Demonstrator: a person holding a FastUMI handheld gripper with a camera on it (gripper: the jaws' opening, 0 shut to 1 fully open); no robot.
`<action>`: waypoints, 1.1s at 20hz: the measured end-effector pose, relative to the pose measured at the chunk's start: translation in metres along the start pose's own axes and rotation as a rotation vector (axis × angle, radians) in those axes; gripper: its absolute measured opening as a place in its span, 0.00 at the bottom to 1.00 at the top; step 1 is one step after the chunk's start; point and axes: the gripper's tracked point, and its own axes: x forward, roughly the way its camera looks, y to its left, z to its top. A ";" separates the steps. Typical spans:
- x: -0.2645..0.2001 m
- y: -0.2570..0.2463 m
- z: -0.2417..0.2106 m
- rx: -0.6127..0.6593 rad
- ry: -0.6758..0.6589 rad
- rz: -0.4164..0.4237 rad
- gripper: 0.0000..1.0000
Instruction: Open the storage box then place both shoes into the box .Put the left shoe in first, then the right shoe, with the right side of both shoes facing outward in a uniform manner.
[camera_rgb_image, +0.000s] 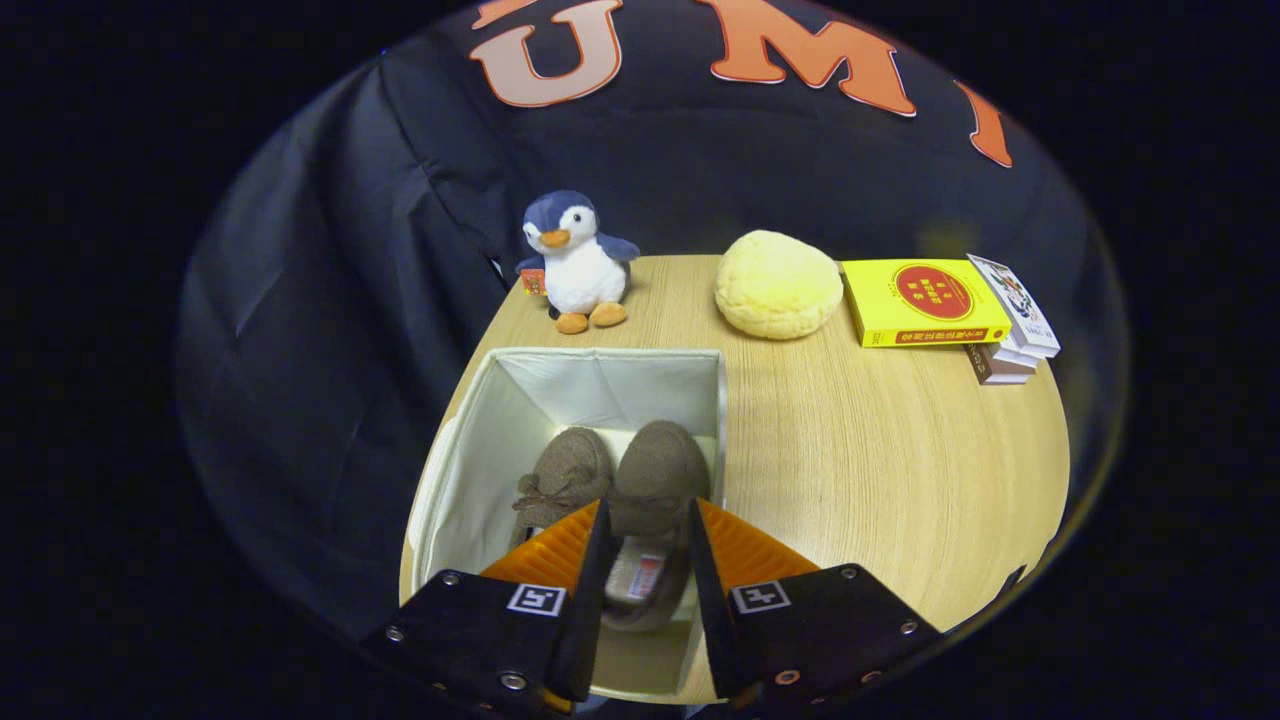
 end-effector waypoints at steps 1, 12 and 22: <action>-0.009 -0.003 0.007 0.002 -0.026 0.009 0.48; -0.140 -0.098 0.081 -0.004 -0.387 0.043 0.85; -0.261 -0.227 0.115 -0.027 -0.687 -0.074 0.95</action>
